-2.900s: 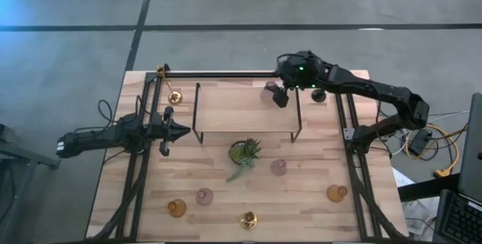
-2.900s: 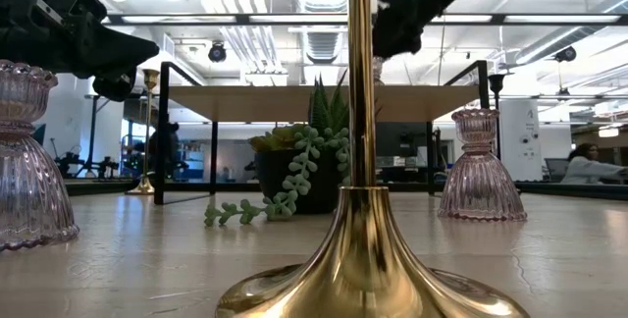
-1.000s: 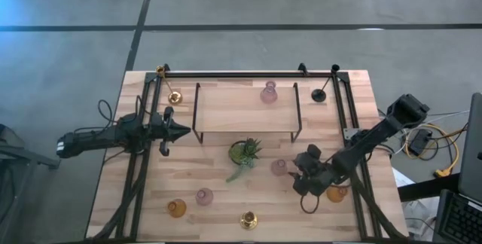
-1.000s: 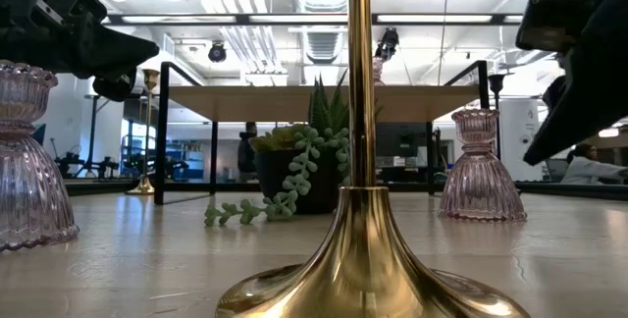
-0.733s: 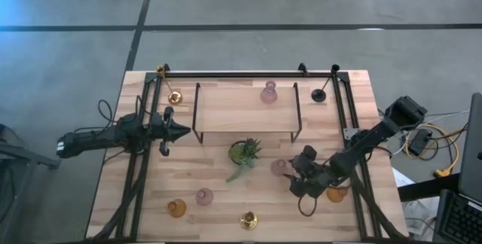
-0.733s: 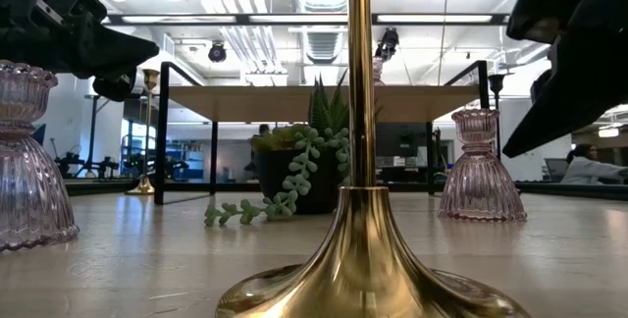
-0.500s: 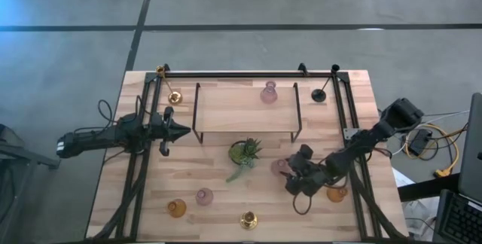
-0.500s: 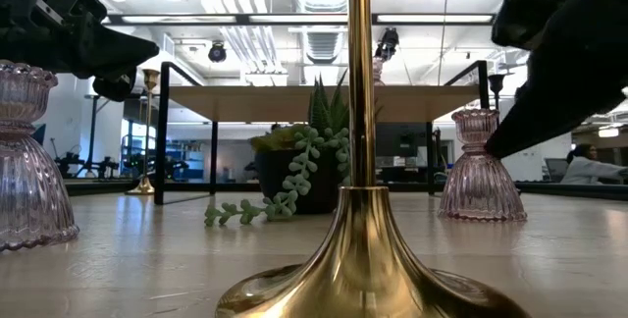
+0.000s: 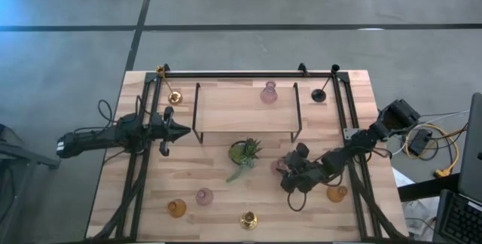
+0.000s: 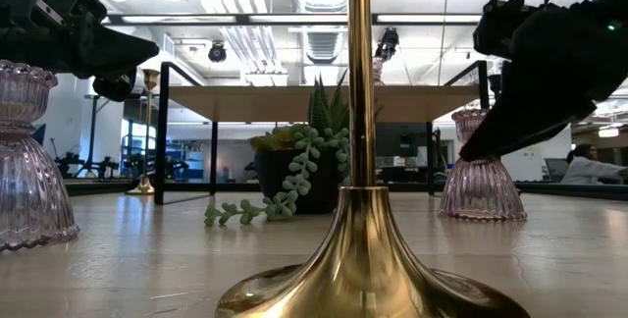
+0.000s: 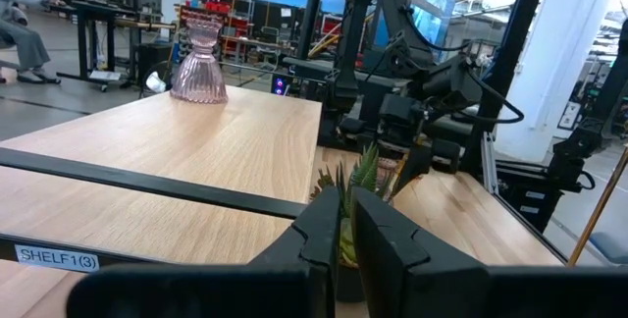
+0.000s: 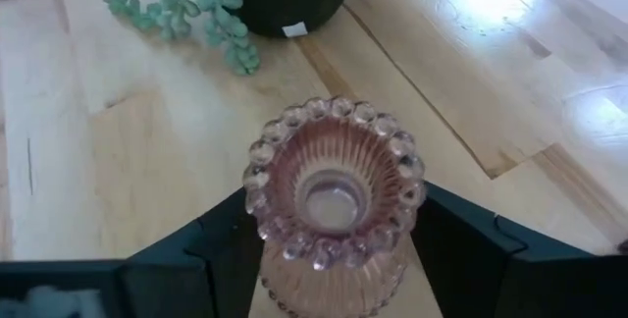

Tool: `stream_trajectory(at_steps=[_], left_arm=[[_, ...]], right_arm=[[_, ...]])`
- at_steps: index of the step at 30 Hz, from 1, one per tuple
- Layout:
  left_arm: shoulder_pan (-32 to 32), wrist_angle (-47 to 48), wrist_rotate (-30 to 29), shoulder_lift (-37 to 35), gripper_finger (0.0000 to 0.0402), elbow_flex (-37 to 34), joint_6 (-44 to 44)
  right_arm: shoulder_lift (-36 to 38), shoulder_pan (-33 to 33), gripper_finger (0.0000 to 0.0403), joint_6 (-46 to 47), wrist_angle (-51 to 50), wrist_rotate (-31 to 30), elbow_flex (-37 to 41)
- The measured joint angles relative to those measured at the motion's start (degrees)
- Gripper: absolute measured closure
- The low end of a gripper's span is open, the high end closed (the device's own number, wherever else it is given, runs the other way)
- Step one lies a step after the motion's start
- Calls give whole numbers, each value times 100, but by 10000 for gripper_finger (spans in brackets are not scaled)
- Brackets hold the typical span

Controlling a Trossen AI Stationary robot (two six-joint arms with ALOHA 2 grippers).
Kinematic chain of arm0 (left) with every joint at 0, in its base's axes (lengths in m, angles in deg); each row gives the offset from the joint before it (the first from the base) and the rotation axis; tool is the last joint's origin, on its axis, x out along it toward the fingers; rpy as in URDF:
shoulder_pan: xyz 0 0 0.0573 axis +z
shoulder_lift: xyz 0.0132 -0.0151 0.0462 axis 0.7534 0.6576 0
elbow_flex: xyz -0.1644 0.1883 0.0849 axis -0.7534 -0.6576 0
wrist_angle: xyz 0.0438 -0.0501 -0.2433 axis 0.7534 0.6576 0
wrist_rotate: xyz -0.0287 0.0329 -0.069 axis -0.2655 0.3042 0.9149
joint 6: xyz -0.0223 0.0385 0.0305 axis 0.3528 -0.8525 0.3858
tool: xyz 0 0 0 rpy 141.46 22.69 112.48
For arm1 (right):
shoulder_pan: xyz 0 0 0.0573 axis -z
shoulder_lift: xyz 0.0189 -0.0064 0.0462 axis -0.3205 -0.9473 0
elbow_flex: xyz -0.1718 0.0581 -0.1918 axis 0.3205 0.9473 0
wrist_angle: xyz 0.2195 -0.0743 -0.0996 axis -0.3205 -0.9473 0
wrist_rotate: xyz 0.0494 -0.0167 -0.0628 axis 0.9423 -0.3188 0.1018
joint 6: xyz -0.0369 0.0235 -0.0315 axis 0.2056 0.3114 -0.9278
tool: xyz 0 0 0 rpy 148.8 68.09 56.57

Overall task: Pick & Place candle stick holders
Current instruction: Put the right purple glass candle holder on the shelf

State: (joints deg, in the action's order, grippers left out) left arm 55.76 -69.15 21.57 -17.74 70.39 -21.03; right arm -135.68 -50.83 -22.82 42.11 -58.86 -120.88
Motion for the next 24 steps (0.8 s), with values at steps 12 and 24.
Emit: stream_trajectory(at_steps=[12, 24], left_arm=[[0, -1, 0, -2, 367, 0, -1], [0, 4, 0, 0, 367, 0, -1]], right_arm=[[-31, 124, 283, -290, 192, -11, -6], [1153, 389, 283, -1003, -127, 1094, -646]])
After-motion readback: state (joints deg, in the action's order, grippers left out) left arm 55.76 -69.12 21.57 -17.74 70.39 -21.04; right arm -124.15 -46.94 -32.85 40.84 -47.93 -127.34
